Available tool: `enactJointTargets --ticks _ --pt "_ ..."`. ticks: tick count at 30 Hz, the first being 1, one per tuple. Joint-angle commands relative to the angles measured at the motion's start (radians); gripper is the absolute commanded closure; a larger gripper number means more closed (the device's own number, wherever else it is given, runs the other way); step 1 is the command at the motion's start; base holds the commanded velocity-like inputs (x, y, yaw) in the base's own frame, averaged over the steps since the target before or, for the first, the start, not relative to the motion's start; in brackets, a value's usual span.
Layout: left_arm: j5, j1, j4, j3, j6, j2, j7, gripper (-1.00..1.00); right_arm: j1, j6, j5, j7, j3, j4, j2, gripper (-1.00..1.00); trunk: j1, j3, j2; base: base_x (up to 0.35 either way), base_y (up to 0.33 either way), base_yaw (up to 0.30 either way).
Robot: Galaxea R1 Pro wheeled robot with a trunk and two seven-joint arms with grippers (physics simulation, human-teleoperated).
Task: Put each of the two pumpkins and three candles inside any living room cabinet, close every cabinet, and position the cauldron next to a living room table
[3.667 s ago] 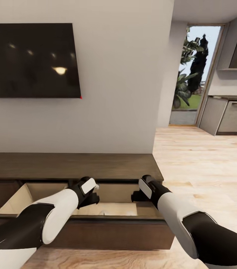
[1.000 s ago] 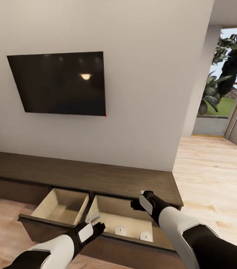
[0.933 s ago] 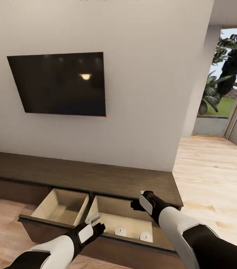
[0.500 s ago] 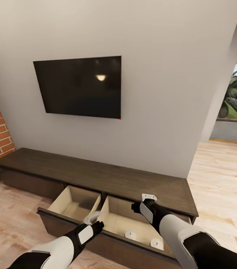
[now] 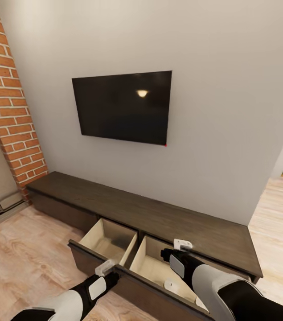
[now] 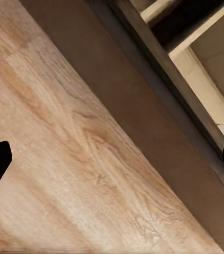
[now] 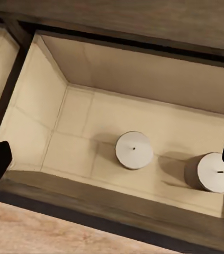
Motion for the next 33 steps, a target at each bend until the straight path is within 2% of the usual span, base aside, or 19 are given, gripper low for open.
enactJointTargets --ticks 1,4,6,8,11,14,17,33 --pt "-0.001 0.006 -0.002 -0.002 0.003 0.01 -0.009 -1.0 0.026 -0.071 -0.004 -0.005 0.008 0.006 0.0 -1.0 -0.004 0.002 0.007 0.0 0.0 0.288" --pt "-0.019 0.01 -0.002 -0.002 0.001 0.032 -0.051 -1.0 0.066 -0.162 -0.002 -0.005 0.009 0.01 0.0 -1.0 -0.016 0.011 0.028 0.0 0.0 0.287" --pt "-0.037 0.012 -0.002 -0.002 0.0 0.051 -0.125 -1.0 0.087 -0.208 0.003 -0.005 0.008 0.011 0.0 -1.0 -0.023 0.017 0.042 0.0 0.0 0.286" --pt "-0.05 0.026 -0.002 -0.002 0.0 0.079 -0.234 -1.0 0.109 -0.239 0.02 -0.005 0.008 0.012 0.0 -1.0 -0.031 0.022 0.056 0.0 0.0 0.285" --pt "-0.058 0.061 -0.002 -0.002 -0.003 0.102 -0.296 -1.0 0.13 -0.258 0.064 -0.005 0.009 0.012 0.0 -1.0 -0.042 0.031 0.077 0.0 0.0 0.283" --pt "-0.06 0.078 -0.002 -0.002 -0.023 0.112 -0.319 -1.0 0.143 -0.279 0.113 -0.005 0.009 0.013 0.0 -1.0 -0.054 0.039 0.098 0.0 0.0 0.282" --pt "-0.061 0.082 -0.002 -0.003 -0.033 0.113 -0.325 -1.0 0.152 -0.305 0.128 -0.006 0.008 0.013 0.0 -1.0 -0.065 0.047 0.119 0.0 0.0 0.282" --pt "-0.061 0.084 -0.002 -0.002 -0.041 0.117 -0.327 -1.0 0.157 -0.331 0.136 -0.005 0.008 0.015 0.0 -1.0 -0.127 0.091 0.231 0.0 0.0 0.281"
